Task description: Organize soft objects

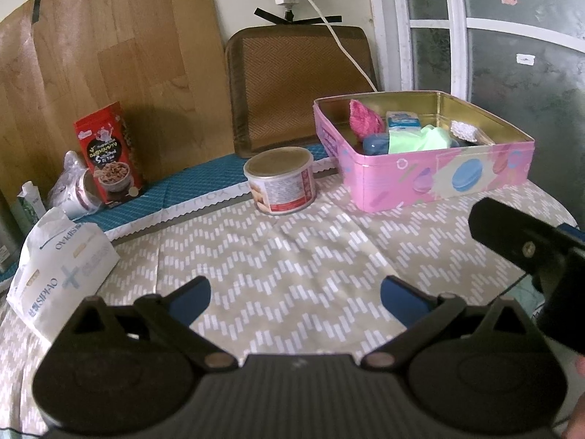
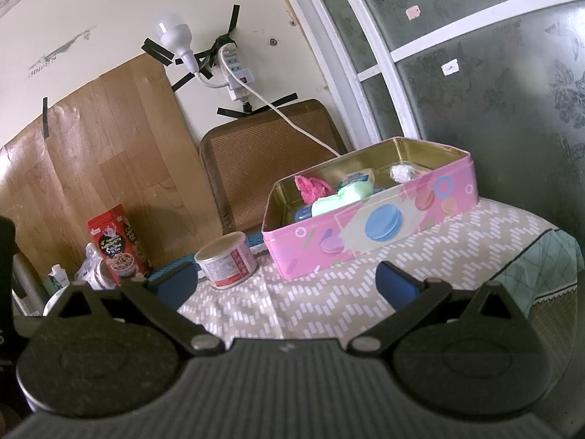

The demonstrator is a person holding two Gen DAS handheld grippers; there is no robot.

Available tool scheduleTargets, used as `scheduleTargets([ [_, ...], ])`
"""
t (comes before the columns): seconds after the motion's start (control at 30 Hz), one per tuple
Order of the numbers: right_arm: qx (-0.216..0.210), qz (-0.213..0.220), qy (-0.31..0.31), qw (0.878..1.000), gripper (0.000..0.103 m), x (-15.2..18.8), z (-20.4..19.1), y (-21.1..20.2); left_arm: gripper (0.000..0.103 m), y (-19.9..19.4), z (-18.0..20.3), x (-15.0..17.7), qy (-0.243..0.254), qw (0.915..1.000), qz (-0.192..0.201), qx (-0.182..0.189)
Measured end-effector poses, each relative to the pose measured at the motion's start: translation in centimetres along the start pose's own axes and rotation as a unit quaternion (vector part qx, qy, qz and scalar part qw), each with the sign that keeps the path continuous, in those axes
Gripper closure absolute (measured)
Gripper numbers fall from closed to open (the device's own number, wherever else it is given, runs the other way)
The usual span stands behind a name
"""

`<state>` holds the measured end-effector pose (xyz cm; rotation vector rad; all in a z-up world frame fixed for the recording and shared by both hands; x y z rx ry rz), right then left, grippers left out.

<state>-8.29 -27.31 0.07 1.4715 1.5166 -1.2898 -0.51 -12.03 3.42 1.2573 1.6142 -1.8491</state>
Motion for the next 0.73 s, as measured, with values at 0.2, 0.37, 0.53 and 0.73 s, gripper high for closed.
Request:
scheduleTargets([
  [0.2,-0.001,-0.001,0.000,1.000,0.000,-0.03,0.03,0.08,0.000,0.05,0.15,0.05,0.001,1.0000,-0.001,0.001],
  [0.37,-0.001,-0.001,-0.002,1.000,0.000,-0.02,-0.03,0.11,0.000,0.07,0.19,0.11,0.002,1.0000,-0.002,0.005],
  [0.53,0.000,-0.001,-0.002,1.000,0.000,0.06,-0.14,0.14,0.000,0.20,-0.03,0.10,-0.003,0.9999,-0.006,0.010],
  [0.73,0.000,-0.004,-0.006,1.000,0.000,0.24,-0.36,0.37,0.000,0.10,-0.54,0.07,-0.014,0.9997,0.000,0.022],
])
Point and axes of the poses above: each gripper's, at about its wrist camera, not at the fingertips, and y roughly the way its jaws point, z to its right, x to its underside, the point moved 1 cm from there along y, roughly the way its jaws point, and after that the axes turned 5 degrees about -y, right-handed, at the moved point
